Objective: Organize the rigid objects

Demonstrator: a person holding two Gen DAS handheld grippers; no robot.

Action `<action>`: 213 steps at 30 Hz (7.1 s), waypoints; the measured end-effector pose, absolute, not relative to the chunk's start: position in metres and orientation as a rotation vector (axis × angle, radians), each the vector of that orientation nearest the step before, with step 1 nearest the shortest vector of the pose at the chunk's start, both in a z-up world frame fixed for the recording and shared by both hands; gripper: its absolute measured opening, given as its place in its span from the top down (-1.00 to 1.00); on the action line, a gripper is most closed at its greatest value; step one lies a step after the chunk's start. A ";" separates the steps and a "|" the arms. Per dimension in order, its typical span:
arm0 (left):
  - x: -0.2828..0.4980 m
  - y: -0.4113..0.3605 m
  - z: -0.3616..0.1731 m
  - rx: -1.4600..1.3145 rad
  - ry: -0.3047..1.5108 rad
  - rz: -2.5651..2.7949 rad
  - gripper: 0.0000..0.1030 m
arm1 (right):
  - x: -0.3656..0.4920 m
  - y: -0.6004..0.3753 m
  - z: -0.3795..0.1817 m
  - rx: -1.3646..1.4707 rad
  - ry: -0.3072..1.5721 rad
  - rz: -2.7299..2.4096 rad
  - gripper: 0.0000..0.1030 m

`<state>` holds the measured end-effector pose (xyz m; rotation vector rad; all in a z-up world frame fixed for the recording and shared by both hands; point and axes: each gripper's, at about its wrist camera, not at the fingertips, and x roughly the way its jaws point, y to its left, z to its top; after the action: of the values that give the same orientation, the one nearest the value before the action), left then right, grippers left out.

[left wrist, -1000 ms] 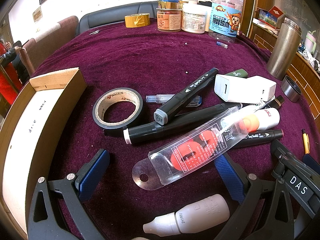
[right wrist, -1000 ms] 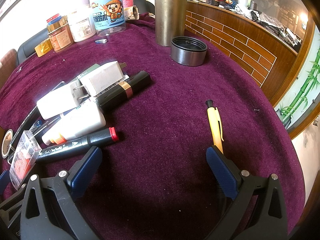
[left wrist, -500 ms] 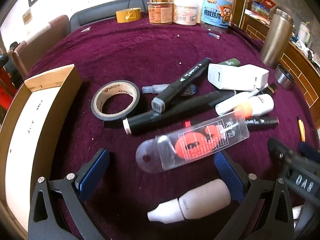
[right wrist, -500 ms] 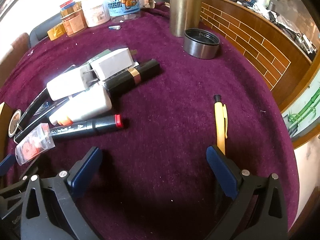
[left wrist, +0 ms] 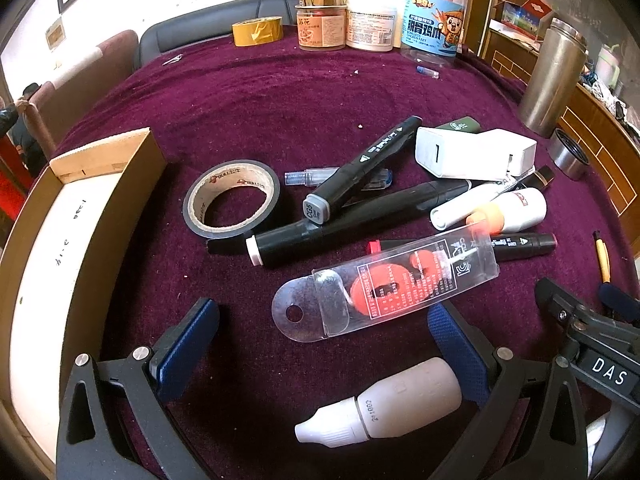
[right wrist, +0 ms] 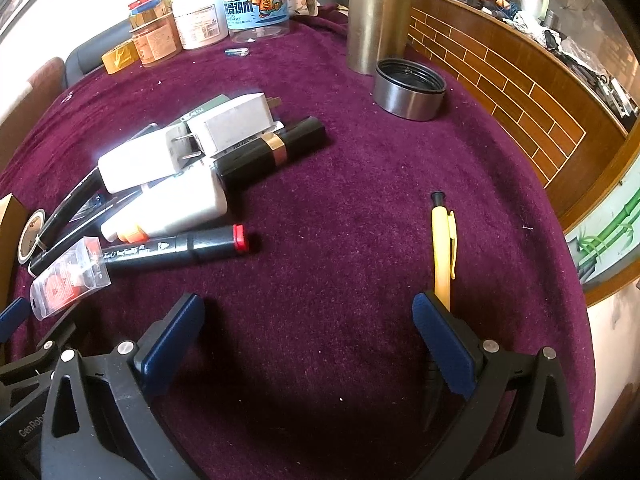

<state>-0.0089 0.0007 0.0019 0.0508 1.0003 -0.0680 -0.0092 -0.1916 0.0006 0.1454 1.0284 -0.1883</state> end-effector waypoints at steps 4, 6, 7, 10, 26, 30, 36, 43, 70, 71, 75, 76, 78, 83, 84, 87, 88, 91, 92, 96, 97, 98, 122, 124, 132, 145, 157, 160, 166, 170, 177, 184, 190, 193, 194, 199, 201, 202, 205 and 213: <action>-0.008 0.000 0.002 0.045 0.995 -0.060 -0.97 | -0.009 -0.191 0.001 0.146 1.027 -0.188 -1.00; -0.007 0.000 0.001 0.044 0.993 -0.054 -0.97 | -0.009 -0.191 0.001 0.146 1.025 -0.189 -1.00; -0.006 0.000 0.001 0.042 0.993 -0.050 -0.97 | -0.009 -0.191 0.001 0.146 1.025 -0.189 -1.00; -0.006 0.000 0.002 0.041 0.994 -0.042 -0.98 | -0.009 -0.191 0.001 0.145 1.022 -0.191 -1.00; -0.006 0.000 0.002 0.041 0.994 -0.042 -0.98 | -0.010 -0.189 0.000 0.147 1.009 -0.206 -1.00; -0.006 0.000 0.002 0.041 0.994 -0.042 -0.98 | -0.010 -0.189 0.000 0.147 1.009 -0.207 -1.00; -0.006 -0.001 0.002 0.040 0.991 -0.034 -0.98 | -0.010 -0.190 0.000 0.148 1.008 -0.209 -1.00; -0.005 0.000 0.002 0.038 0.993 -0.043 -0.97 | -0.010 -0.190 0.001 0.147 1.008 -0.210 -1.00; -0.125 0.137 0.122 -0.133 0.509 -0.013 -0.98 | -0.065 -0.162 0.100 0.172 0.507 -0.082 -1.00; -0.119 0.135 0.115 -0.120 0.538 -0.016 -0.98 | -0.057 -0.165 0.092 0.185 0.523 -0.086 -1.00; -0.113 0.102 0.094 -0.012 0.606 -0.079 -0.98 | -0.042 -0.187 0.055 0.249 0.564 -0.108 -1.00; -0.116 0.093 0.091 0.009 0.617 -0.105 -0.98 | -0.043 -0.194 0.048 0.280 0.565 -0.109 -1.00; -0.116 0.072 0.086 0.056 0.639 -0.164 -0.98 | -0.051 -0.206 0.045 0.340 0.575 -0.103 -1.00; -0.102 0.019 0.060 0.267 0.655 -0.269 -0.93 | -0.054 -0.207 0.046 0.367 0.563 -0.072 -1.00; -0.099 0.011 0.055 0.310 0.660 -0.275 -0.85 | -0.054 -0.205 0.046 0.355 0.563 -0.069 -1.00; -0.082 0.000 0.041 0.348 0.750 -0.334 -0.07 | -0.055 -0.199 0.048 0.322 0.553 -0.056 -1.00; -0.079 0.001 0.040 0.310 0.767 -0.381 -0.05 | -0.055 -0.197 0.048 0.317 0.552 -0.056 -1.00; -0.070 -0.001 0.035 0.305 0.841 -0.427 0.02 | -0.055 -0.198 0.048 0.317 0.546 -0.067 -1.00; -0.071 -0.004 0.033 0.316 0.863 -0.459 0.02 | -0.054 -0.199 0.047 0.318 0.548 -0.067 -1.00; -0.077 -0.014 0.032 0.357 0.892 -0.488 0.02 | -0.051 -0.197 0.046 0.310 0.560 -0.073 -1.00; -0.077 -0.014 0.032 0.347 0.906 -0.486 0.13 | -0.051 -0.198 0.046 0.310 0.560 -0.075 -1.00; -0.076 -0.014 0.032 0.325 0.911 -0.489 0.58 | -0.052 -0.199 0.046 0.314 0.555 -0.074 -1.00; -0.156 0.099 0.108 -0.038 0.721 -0.445 0.57 | -0.039 -0.252 0.012 0.149 0.978 -0.247 0.57; -0.158 0.108 0.107 -0.057 0.720 -0.426 0.57 | -0.044 -0.260 0.014 0.173 0.975 -0.233 0.87; -0.157 0.140 0.110 -0.102 0.697 -0.370 0.57 | -0.085 -0.263 0.045 0.352 0.878 -0.068 0.88; -0.063 0.207 0.102 -0.158 0.788 -0.226 0.57 | -0.021 -0.060 0.083 0.498 0.953 0.531 0.88; 0.030 0.254 0.038 -0.396 0.948 -0.198 0.57 | 0.044 0.074 0.044 0.382 1.090 0.485 0.86; 0.035 0.261 0.029 -0.457 0.948 -0.212 0.54 | 0.049 0.073 0.041 0.368 1.091 0.457 0.84; 0.031 0.264 0.030 -0.509 0.928 -0.211 0.17 | 0.043 0.042 0.056 0.380 1.013 0.463 0.84; 0.026 0.268 0.024 -0.526 0.943 -0.184 0.16 | 0.023 -0.006 0.068 0.357 0.924 0.406 0.84; 0.007 0.264 0.045 -0.528 0.867 -0.216 0.16 | -0.012 -0.108 0.068 0.321 0.840 0.227 0.36; -0.026 0.198 0.095 -0.341 0.796 -0.246 -0.20 | -0.026 -0.180 0.047 0.384 0.744 0.069 0.35; -0.028 0.130 0.091 -0.224 0.854 -0.304 -0.20 | -0.022 -0.206 0.028 0.446 0.713 0.045 0.35; -0.021 0.110 0.080 -0.188 0.892 -0.293 -0.20 | -0.028 -0.210 0.032 0.462 0.674 0.053 0.35; -0.017 0.105 0.078 -0.180 0.905 -0.289 -0.20 | -0.028 -0.208 0.032 0.469 0.678 0.068 0.35; 0.006 0.074 0.060 -0.034 0.974 -0.247 -0.02 | -0.027 -0.205 0.030 0.482 0.694 0.127 0.35; 0.013 0.072 0.056 -0.004 0.968 -0.205 0.04 | -0.028 -0.205 0.029 0.487 0.696 0.144 0.35; 0.016 0.074 0.055 -0.022 0.967 -0.205 0.04 | -0.028 -0.204 0.030 0.488 0.694 0.150 0.35; 0.031 0.081 0.053 -0.063 0.974 -0.190 0.04 | -0.029 -0.203 0.029 0.492 0.691 0.158 0.35; 0.065 0.080 0.037 -0.002 1.057 -0.201 0.83 | -0.026 -0.202 0.025 0.500 0.717 0.174 0.35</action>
<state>0.0649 0.0798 0.0369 -0.0016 1.0570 -0.2007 -0.0261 -0.2024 0.0253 0.5005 0.7166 0.1743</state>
